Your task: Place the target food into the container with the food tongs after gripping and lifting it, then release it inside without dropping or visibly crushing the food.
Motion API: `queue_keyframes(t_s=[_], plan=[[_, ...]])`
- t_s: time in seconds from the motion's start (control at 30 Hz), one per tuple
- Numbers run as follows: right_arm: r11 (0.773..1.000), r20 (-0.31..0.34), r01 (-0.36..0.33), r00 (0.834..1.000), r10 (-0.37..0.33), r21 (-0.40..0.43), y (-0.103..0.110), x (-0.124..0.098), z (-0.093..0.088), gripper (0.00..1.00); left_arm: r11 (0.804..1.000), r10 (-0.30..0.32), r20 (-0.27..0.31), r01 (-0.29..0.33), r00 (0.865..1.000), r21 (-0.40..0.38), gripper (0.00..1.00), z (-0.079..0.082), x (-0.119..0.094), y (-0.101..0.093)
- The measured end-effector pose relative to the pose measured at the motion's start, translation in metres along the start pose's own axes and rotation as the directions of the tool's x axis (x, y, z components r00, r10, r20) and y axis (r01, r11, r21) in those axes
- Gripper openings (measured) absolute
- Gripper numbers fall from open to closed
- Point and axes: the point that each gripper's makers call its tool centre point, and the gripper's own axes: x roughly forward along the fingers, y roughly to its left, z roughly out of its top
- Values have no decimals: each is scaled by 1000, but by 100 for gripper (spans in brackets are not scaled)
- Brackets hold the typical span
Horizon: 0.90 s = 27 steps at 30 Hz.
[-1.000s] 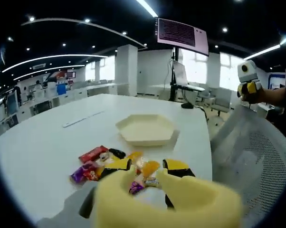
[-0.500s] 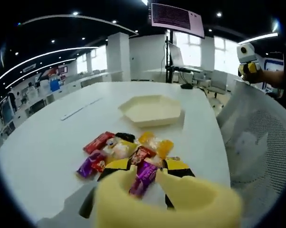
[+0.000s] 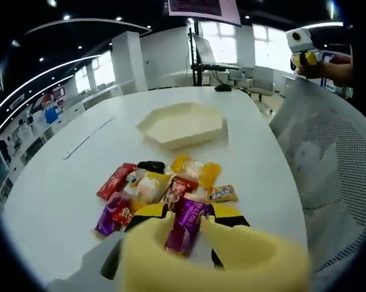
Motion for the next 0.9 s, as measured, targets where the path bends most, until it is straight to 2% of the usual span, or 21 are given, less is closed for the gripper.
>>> queue_keyframes(t_s=[0.27, 0.37, 0.43, 0.53, 0.63, 0.7, 0.77, 0.8, 0.83, 0.9], plan=[[1000, -4, 4, 1000, -4, 4, -3, 0, -1, 7, 998, -54, -53, 56, 997, 36, 23, -9, 5, -4], [1000, -10, 23, 1000, -23, -2, -9, 1, -2, 9, 998, -54, -39, 55, 998, 26, 23, -8, 4, -3], [997, -21, 63, 998, -64, -37, -18, 1, -3, 11, 999, -48, -24, 49, 999, 20, 23, -9, 3, -3], [992, -34, 105, 994, -108, -71, -28, 0, -5, 18, 999, -38, -11, 38, 999, 14, 23, -8, 3, -3], [973, -23, 194, 980, -198, -127, -48, -3, -7, 35, 1000, -29, 1, 29, 1000, 10, 23, -8, 2, -3], [959, -23, 242, 969, -248, -147, -60, -6, -10, 54, 1000, -25, 4, 25, 1000, 9, 24, -9, 2, -3], [945, -21, 276, 959, -284, -175, -69, -7, -13, 66, 1000, -24, 6, 24, 1000, 10, 24, -9, 3, -2], [934, -23, 306, 949, -315, -184, -76, -9, -16, 70, 1000, -24, 5, 24, 1000, 6, 24, -9, 3, -2], [934, -23, 306, 949, -315, -186, -77, -8, -18, 74, 1000, -24, 5, 24, 1000, 5, 24, -9, 3, -2], [921, -25, 339, 936, -350, -190, -86, -7, -23, 89, 1000, -23, 9, 23, 1000, 6, 24, -8, 4, -3]])
